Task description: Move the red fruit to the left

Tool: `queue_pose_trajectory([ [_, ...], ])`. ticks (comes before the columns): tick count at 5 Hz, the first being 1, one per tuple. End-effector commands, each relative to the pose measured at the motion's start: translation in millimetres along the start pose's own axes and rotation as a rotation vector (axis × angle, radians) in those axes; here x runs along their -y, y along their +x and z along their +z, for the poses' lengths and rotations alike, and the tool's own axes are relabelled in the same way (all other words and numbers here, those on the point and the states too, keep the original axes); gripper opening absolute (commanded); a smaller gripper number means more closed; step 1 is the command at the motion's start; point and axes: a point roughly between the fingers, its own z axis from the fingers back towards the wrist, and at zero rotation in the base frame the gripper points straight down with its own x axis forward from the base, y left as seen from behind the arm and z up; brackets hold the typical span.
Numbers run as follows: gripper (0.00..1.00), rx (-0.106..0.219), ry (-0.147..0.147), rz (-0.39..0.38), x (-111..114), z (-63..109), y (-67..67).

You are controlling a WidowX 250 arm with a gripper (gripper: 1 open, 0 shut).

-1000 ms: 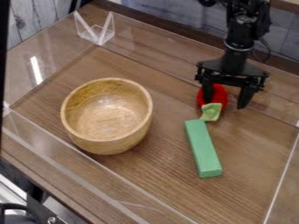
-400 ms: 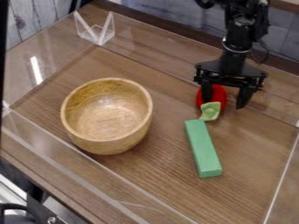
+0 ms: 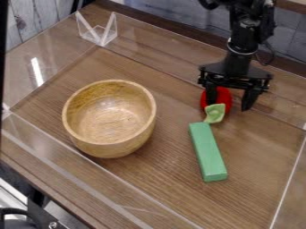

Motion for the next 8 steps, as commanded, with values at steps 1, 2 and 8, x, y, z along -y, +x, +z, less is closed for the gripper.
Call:
queue_pose_trajectory([
  [1, 0.00, 0.022, -0.016, 0.004, -0.2, -2.7, 5.4],
  [2, 0.00, 0.025, -0.043, 0.004, -3.1, 11.5, 7.2],
  [8, 0.00, 0.066, -0.187, -0.010, -44.6, 103.7, 19.0],
])
